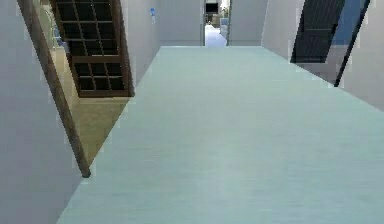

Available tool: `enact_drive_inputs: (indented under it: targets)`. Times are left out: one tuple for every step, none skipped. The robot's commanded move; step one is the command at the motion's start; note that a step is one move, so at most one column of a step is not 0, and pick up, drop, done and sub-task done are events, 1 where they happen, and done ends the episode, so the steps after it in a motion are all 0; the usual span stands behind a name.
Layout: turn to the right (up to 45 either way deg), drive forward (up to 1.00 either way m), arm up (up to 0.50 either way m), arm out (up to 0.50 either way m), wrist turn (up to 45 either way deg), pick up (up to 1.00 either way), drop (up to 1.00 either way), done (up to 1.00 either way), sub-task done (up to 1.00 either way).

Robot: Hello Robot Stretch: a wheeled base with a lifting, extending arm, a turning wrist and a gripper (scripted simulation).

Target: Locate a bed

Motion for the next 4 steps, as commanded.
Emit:
enact_drive_inputs:
  targets:
    - [0.0,0.5,0.0,0.0,0.0,0.0,0.0,0.0,0.0]
    - [-18.0,0.0,0.0,0.0,0.0,0.0,0.0,0.0,0.0]
    - [0.0,1.0,0.0,0.0,0.0,0.0,0.0,0.0,0.0]
    - [-3.0,0.0,0.0,0.0,0.0,0.0,0.0,0.0,0.0]
